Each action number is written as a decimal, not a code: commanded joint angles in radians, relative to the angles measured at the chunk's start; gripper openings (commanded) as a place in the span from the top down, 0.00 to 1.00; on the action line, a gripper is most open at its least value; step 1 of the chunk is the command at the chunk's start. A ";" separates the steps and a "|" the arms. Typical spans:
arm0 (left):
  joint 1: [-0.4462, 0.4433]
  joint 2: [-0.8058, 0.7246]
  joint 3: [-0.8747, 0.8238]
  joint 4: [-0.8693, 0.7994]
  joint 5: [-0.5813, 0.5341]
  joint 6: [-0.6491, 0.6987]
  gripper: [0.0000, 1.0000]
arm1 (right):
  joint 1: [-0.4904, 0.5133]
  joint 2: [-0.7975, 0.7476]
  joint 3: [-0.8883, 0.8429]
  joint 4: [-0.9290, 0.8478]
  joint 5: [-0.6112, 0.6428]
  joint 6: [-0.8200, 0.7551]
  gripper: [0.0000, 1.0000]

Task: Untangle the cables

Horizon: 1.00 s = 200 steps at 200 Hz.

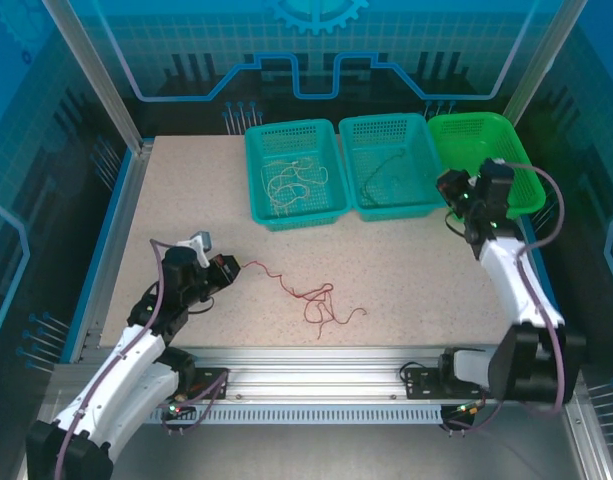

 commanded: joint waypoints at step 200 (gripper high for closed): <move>-0.222 0.350 0.334 0.363 0.220 0.101 1.00 | 0.510 -0.092 0.066 -0.391 -0.419 -0.712 0.30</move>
